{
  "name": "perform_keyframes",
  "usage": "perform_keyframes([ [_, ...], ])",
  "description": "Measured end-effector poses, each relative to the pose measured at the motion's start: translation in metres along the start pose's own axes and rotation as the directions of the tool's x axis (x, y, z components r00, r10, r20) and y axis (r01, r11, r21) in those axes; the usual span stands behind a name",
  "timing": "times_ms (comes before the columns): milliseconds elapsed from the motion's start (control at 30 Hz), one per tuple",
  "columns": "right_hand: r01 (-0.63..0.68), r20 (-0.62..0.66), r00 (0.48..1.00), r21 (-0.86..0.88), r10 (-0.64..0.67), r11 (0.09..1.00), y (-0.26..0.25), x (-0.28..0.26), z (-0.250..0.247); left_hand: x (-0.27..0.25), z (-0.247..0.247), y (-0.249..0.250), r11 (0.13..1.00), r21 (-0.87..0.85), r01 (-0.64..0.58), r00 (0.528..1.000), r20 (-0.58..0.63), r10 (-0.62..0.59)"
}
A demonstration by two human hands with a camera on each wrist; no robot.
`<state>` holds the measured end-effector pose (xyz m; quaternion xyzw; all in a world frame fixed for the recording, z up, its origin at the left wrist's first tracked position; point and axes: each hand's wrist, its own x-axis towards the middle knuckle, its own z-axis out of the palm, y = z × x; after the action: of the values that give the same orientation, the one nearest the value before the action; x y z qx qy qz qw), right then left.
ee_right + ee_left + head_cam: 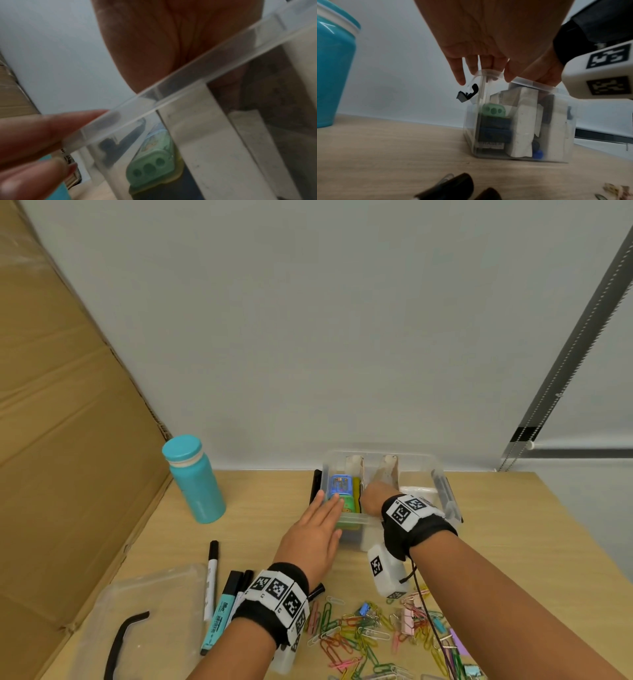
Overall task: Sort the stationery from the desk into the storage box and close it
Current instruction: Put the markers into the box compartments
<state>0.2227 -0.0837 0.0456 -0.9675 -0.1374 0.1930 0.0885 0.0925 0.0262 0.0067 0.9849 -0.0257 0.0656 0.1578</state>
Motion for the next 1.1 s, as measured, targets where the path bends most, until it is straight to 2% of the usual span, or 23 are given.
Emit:
perform_keyframes([
  [133,0.02,-0.051,0.999,0.012,-0.019,1.0,0.002,-0.005,0.006,0.0,-0.001,-0.003,0.999,0.032,-0.022,0.999,0.039,0.02],
  [200,0.049,-0.118,0.992,0.09,-0.038,0.995,0.007,-0.008,0.011,-0.007,-0.004,-0.009,1.0,0.013,-0.022,0.999,0.026,0.022],
  [300,0.178,-0.317,0.944,0.239,-0.097,0.954,0.02,-0.018,0.025,-0.029,-0.009,-0.037,0.992,-0.058,0.11,0.99,-0.084,-0.115],
  [333,0.253,-0.411,0.901,0.23,-0.142,0.94,0.024,-0.024,0.031,-0.038,-0.011,-0.052,0.979,-0.07,0.194,0.972,-0.125,-0.201],
  [367,0.342,-0.518,0.832,0.195,-0.2,0.919,0.027,-0.032,0.036,-0.047,-0.014,-0.068,0.953,-0.056,0.299,0.943,-0.136,-0.304],
  [433,0.495,-0.68,0.658,0.068,-0.323,0.866,0.025,-0.053,0.04,-0.062,-0.022,-0.096,0.85,0.121,0.512,0.859,-0.052,-0.51],
  [500,0.601,-0.709,0.523,-0.086,-0.472,0.795,0.018,-0.072,0.045,-0.071,-0.027,-0.114,0.744,0.34,0.575,0.774,0.066,-0.629],
  [567,0.682,-0.635,0.453,-0.205,-0.625,0.702,0.006,-0.084,0.055,-0.074,-0.027,-0.122,0.706,0.427,0.566,0.726,0.147,-0.671],
  [600,0.713,-0.569,0.445,-0.242,-0.691,0.659,0.0,-0.088,0.061,-0.074,-0.026,-0.125,0.698,0.441,0.565,0.709,0.174,-0.683],
  [633,0.739,-0.479,0.463,-0.257,-0.746,0.623,-0.006,-0.089,0.069,-0.074,-0.024,-0.126,0.692,0.447,0.567,0.692,0.198,-0.694],
  [700,0.772,-0.251,0.539,-0.236,-0.804,0.591,-0.016,-0.088,0.087,-0.072,-0.019,-0.125,0.684,0.442,0.581,0.671,0.217,-0.709],
  [767,0.76,-0.023,0.624,-0.215,-0.781,0.614,-0.023,-0.083,0.105,-0.071,-0.016,-0.122,0.688,0.442,0.576,0.676,0.216,-0.704],
  [800,0.748,0.055,0.649,-0.233,-0.759,0.622,-0.027,-0.081,0.112,-0.071,-0.013,-0.122,0.695,0.438,0.571,0.681,0.221,-0.699],
  [967,0.7,0.135,0.698,-0.334,-0.704,0.631,-0.038,-0.073,0.133,-0.069,-0.005,-0.125,0.734,0.278,0.62,0.682,0.272,-0.679],
  [1100,0.689,0.163,0.708,-0.371,-0.687,0.622,-0.039,-0.069,0.136,-0.067,-0.002,-0.127,0.722,0.184,0.667,0.652,0.327,-0.684],
])
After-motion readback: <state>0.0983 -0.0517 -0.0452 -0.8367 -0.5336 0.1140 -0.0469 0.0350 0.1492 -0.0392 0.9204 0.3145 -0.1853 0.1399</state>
